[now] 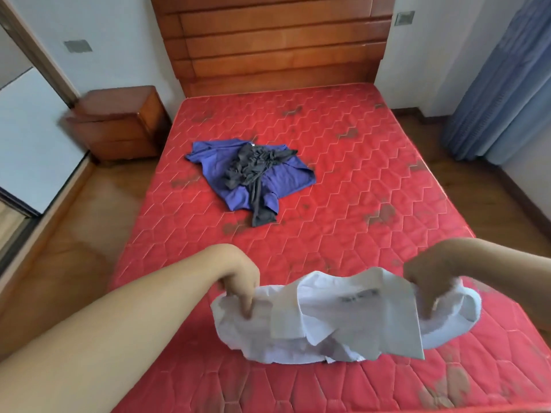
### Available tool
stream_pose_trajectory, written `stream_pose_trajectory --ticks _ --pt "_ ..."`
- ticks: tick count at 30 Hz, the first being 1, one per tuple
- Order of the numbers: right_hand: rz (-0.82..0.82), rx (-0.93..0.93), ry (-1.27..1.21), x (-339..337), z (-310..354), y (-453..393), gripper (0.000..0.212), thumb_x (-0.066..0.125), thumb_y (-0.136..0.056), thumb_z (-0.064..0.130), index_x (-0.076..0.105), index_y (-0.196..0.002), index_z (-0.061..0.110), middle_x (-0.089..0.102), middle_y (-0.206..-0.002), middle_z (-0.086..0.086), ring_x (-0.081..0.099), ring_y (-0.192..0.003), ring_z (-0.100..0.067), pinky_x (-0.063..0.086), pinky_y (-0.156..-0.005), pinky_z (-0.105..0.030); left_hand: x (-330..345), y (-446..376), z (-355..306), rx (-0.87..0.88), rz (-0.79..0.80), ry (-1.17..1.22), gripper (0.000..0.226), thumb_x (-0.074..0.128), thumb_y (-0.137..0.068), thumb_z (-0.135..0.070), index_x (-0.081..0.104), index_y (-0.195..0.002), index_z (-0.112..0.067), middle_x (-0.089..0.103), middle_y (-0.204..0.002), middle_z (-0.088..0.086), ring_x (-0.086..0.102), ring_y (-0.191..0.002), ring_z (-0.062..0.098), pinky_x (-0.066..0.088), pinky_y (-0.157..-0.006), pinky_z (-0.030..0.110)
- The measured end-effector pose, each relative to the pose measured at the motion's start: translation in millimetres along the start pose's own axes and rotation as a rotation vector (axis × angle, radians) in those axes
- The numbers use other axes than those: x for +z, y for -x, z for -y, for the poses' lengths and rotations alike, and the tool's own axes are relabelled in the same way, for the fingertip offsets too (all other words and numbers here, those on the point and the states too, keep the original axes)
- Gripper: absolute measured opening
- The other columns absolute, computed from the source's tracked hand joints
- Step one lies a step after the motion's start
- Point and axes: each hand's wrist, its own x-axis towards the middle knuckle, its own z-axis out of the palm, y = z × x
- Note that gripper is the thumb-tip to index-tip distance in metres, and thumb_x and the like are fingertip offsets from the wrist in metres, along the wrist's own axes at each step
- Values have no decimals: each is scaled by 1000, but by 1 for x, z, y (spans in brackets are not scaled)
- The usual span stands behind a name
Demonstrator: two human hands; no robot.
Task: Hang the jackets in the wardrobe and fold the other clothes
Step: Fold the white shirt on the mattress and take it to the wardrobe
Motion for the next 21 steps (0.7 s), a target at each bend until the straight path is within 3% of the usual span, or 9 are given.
stream_pose_trajectory --ticks 1,3,6,9,12,14,15,18,21 --pt "14 19 0 -1 -2 -9 27 73 -72 48 57 -68 26 59 -69 13 63 -80 -16 52 -72 -24 -2 -8 6 15 -40 44 23 70 -83 -38 70 -94 -18 63 -85 -3 58 -75 16 47 -65 27" --pt "-97 23 -27 -5 -9 -24 25 66 -83 43 52 -74 25 56 -72 11 59 -75 -12 47 -62 -17 -8 -21 20 39 -244 179 14 67 -85 -30 65 -74 -21 55 -66 -7 50 -61 13 40 -56 24" --pt "-493 68 -68 -12 -25 -44 20 50 -95 34 53 -83 18 52 -77 4 50 -76 -17 40 -66 -26 -14 -40 46 22 -651 413 30 61 -85 -25 52 -60 -11 47 -57 0 42 -59 17 34 -55 30" --pt "-713 135 -279 -31 -43 -62 18 49 -95 22 61 -86 13 58 -88 -8 50 -80 -25 39 -67 -30 -31 -53 65 32 -859 534 31 54 -77 -34 64 -74 -5 66 -77 15 57 -74 22 46 -68 37" --pt "-944 219 -523 -74 -59 -84 21 47 -93 16 62 -85 4 65 -100 -23 50 -79 -31 40 -68 -32 -67 -71 78 -19 -1094 608 29 49 -75 -22 71 -86 -7 70 -91 17 63 -88 27 46 -73 35" --pt "-1201 246 -740 -106 -61 -102 21 48 -94 20 58 -106 6 58 -121 -24 54 -98 -37 45 -82 -40 -96 -90 86 -111 -1376 707 34 50 -87 -14 67 -116 -18 65 -121 10 58 -114 28 46 -90 35" --pt "-1300 259 -833 -116 -57 -114 35 48 -94 26 50 -125 10 50 -135 -20 51 -114 -37 42 -94 -44 -105 -103 89 -183 -1471 720 44 52 -91 -17 54 -135 -25 53 -139 6 47 -130 27 41 -100 38" --pt "-1440 182 -668 -104 -19 -161 66 53 -90 33 26 -149 18 34 -150 -8 38 -134 -31 33 -105 -48 -97 -152 74 -312 -1366 440 80 60 -88 -28 15 -154 -29 16 -161 5 14 -148 29 26 -113 46" --pt "-1079 18 -411 -31 35 -218 73 54 -90 37 20 -152 19 26 -156 -3 29 -140 -24 27 -111 -39 -30 -222 41 -188 -1041 353 83 59 -85 -35 12 -153 -33 8 -162 -1 7 -149 26 21 -116 49"
